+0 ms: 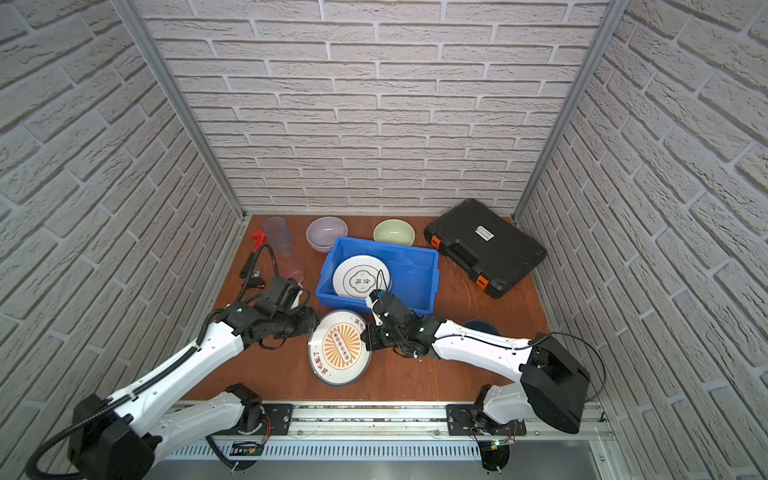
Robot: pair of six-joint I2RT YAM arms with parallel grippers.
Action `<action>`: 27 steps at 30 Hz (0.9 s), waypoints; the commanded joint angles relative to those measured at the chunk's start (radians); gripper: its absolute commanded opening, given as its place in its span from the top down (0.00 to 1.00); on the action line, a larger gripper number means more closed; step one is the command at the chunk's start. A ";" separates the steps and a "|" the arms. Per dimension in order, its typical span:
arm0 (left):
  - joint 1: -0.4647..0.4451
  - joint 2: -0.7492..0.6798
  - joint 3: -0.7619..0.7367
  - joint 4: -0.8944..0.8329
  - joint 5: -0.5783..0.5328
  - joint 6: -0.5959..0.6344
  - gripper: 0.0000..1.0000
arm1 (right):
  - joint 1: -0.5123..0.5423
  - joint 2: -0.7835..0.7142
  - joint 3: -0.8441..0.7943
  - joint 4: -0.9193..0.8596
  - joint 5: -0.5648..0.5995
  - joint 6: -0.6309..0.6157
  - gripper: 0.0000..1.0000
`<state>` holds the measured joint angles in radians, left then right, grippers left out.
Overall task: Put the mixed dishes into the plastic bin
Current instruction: 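Grip the orange-sunburst plate rim with left gripper while right gripper grips opposite rim, then lift the orange-sunburst plate with both grippers and carry it into the bin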
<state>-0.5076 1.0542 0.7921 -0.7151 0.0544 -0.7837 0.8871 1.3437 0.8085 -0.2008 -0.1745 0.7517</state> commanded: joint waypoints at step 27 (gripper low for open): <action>0.208 0.330 0.347 0.051 0.147 0.311 0.46 | -0.372 0.021 0.396 -0.181 0.141 -0.125 0.94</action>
<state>-0.3077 1.3735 1.1114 -0.7048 0.1673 -0.5049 0.5285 1.3258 1.1622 -0.4545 -0.0433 0.6449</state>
